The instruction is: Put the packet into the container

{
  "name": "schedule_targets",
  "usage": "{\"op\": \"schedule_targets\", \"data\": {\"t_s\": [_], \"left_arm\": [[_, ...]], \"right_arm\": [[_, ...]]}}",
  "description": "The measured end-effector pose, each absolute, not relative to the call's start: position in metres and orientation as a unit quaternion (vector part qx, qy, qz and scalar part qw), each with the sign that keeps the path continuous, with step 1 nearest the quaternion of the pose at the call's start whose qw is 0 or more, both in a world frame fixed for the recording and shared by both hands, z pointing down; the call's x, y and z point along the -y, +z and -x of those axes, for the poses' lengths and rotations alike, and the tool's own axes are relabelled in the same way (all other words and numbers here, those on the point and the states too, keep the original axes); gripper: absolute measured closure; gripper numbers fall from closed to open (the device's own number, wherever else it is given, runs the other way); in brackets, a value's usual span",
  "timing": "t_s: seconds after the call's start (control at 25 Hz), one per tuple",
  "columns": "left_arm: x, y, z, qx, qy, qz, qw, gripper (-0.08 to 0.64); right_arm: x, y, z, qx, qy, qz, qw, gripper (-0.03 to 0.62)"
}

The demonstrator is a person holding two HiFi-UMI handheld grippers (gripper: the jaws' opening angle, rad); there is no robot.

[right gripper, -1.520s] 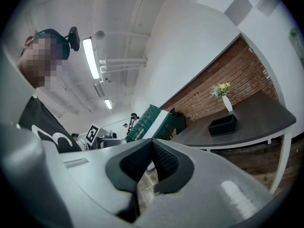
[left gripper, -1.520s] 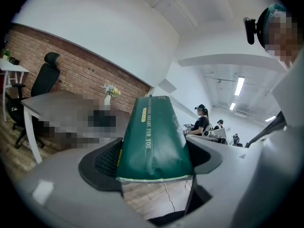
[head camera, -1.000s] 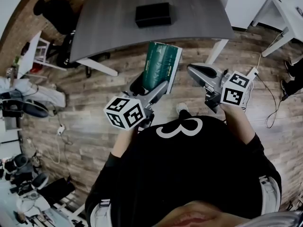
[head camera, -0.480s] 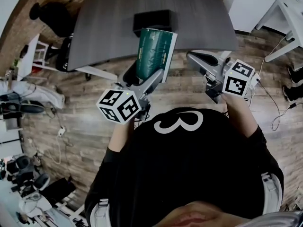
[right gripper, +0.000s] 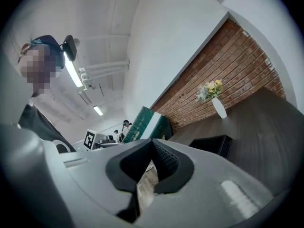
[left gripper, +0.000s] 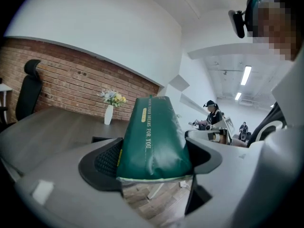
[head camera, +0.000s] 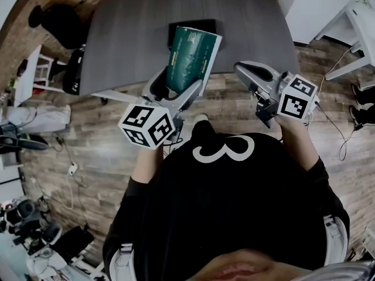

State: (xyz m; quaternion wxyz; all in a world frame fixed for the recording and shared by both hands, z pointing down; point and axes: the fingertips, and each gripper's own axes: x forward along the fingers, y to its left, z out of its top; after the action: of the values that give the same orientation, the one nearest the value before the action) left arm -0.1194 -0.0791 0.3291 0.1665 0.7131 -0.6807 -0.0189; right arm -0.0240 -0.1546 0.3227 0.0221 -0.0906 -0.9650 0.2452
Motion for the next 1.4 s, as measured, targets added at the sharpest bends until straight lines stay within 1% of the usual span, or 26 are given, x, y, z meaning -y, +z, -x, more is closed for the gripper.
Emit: {"op": "schedule_targets", "data": {"t_s": [0.12, 0.28, 0.4, 0.68, 1.12, 1.4], "left_arm": [[0.096, 0.337, 0.155, 0.667, 0.007, -0.725, 0.170, 0.132], [0.130, 0.337, 0.218, 0.646, 0.014, -0.740, 0.189, 0.132], [0.149, 0.335, 0.246, 0.635, 0.030, -0.750, 0.185, 0.131], [0.178, 0.346, 0.255, 0.595, 0.058, -0.788, 0.144, 0.130], [0.215, 0.373, 0.276, 0.496, 0.151, -0.853, 0.061, 0.130], [0.234, 0.402, 0.273, 0.420, 0.212, -0.882, 0.036, 0.130]], "right_arm": [[0.164, 0.323, 0.058, 0.964, 0.253, 0.075, 0.022, 0.591], [0.192, 0.314, 0.114, 0.961, 0.271, 0.049, 0.027, 0.591], [0.208, 0.308, 0.133, 0.961, 0.276, 0.029, 0.019, 0.591], [0.225, 0.326, 0.124, 0.960, 0.278, -0.012, 0.002, 0.591], [0.243, 0.352, 0.119, 0.950, 0.299, -0.088, -0.002, 0.591], [0.247, 0.366, 0.111, 0.941, 0.312, -0.129, -0.008, 0.591]]}}
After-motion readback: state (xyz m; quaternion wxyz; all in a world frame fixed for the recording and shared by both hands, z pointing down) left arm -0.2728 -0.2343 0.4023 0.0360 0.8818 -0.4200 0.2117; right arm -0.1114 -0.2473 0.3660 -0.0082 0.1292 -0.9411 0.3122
